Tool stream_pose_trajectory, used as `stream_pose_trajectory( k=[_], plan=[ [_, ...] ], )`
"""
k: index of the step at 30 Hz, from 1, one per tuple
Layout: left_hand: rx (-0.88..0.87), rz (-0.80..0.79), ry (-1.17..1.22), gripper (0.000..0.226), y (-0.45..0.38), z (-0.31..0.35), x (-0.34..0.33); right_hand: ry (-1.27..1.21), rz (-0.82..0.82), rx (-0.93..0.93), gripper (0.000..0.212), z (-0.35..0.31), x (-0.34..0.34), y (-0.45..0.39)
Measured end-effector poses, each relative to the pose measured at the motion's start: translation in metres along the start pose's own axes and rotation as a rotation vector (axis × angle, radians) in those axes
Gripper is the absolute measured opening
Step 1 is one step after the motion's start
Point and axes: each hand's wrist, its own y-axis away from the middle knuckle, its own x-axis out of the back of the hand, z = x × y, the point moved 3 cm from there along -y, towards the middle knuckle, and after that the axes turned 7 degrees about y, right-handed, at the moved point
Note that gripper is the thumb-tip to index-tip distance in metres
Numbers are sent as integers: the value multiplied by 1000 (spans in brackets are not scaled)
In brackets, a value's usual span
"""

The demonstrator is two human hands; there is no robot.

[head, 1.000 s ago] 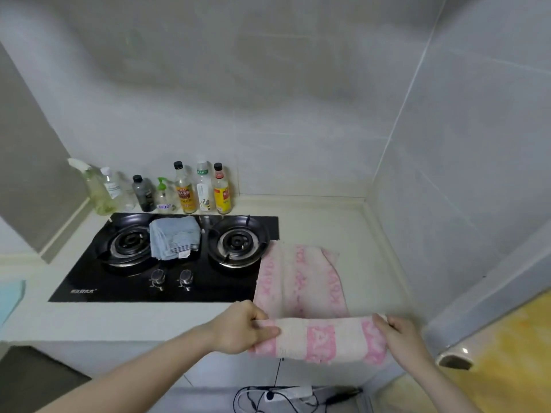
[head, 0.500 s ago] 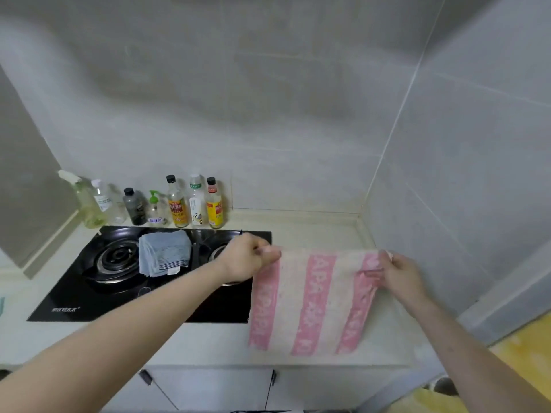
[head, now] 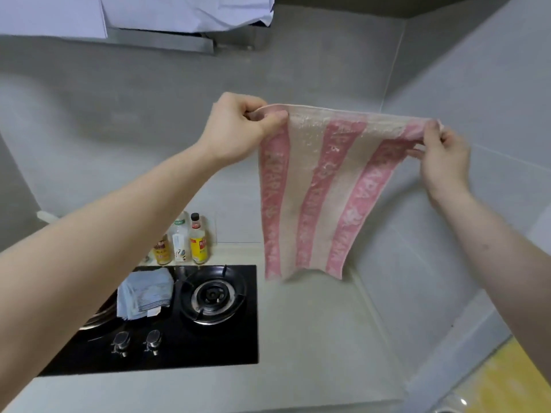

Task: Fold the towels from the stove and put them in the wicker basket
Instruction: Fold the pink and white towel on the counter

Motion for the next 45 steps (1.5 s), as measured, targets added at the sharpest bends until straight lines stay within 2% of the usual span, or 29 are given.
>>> stream_pose_trajectory(
  k=[3, 6, 14, 17, 21, 25, 31, 33, 38, 45],
  plan=[
    [51, -152, 40, 53, 29, -1, -5, 73, 86, -9, 45, 11, 21, 33],
    [158, -326, 47, 59, 74, -20, -15, 69, 94, -90, 40, 38, 34, 79],
    [586, -683, 274, 28, 220, -81, -45, 188, -123, -437, 30, 127, 50, 245],
    [717, -773, 312, 34, 273, -116, -57, 219, -184, -605, 32, 156, 54, 305],
    [803, -816, 268, 40, 329, -156, -72, 356, -308, -665, 33, 191, 55, 356],
    [785, -777, 83, 46, 353, -194, -84, 458, -412, -710, 40, 230, 44, 371],
    [805, -586, -113, 38, 336, -229, -107, 517, -443, -698, 46, 253, 17, 337],
    [798, -519, -172, 29, 323, -240, -115, 504, -458, -662, 47, 262, 7, 319],
    [818, -441, -286, 14, 294, -269, -140, 479, -496, -628, 37, 308, -17, 280],
    [863, -388, -395, 9, 260, -312, -170, 493, -532, -610, 31, 366, -55, 241]
  ],
)
